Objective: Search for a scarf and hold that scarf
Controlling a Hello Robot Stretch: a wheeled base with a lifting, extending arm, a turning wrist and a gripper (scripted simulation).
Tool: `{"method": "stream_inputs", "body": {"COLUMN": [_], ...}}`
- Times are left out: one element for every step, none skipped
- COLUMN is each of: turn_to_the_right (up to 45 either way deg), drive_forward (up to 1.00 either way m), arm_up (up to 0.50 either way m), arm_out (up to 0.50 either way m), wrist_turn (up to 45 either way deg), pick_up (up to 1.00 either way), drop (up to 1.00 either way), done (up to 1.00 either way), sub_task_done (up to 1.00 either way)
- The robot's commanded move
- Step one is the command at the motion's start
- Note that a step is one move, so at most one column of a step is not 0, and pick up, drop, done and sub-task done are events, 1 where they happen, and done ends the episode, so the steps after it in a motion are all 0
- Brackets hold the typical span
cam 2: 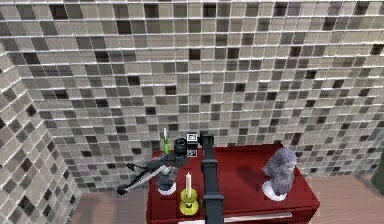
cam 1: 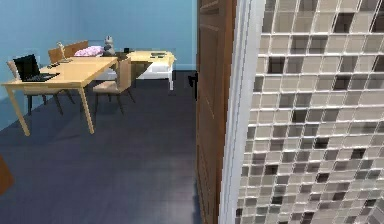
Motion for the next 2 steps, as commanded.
{"method": "stream_inputs", "body": {"turn_to_the_right": [0.0,0.0], "drive_forward": [0.0,0.0], "arm_up": [0.0,0.0], "arm_out": [0.0,0.0], "wrist_turn": [45.0,18.0], "pick_up": [0.0,0.0], "drop": [0.0,0.0], "done": [0.0,0.0], "sub_task_done": [0.0,0.0]}}
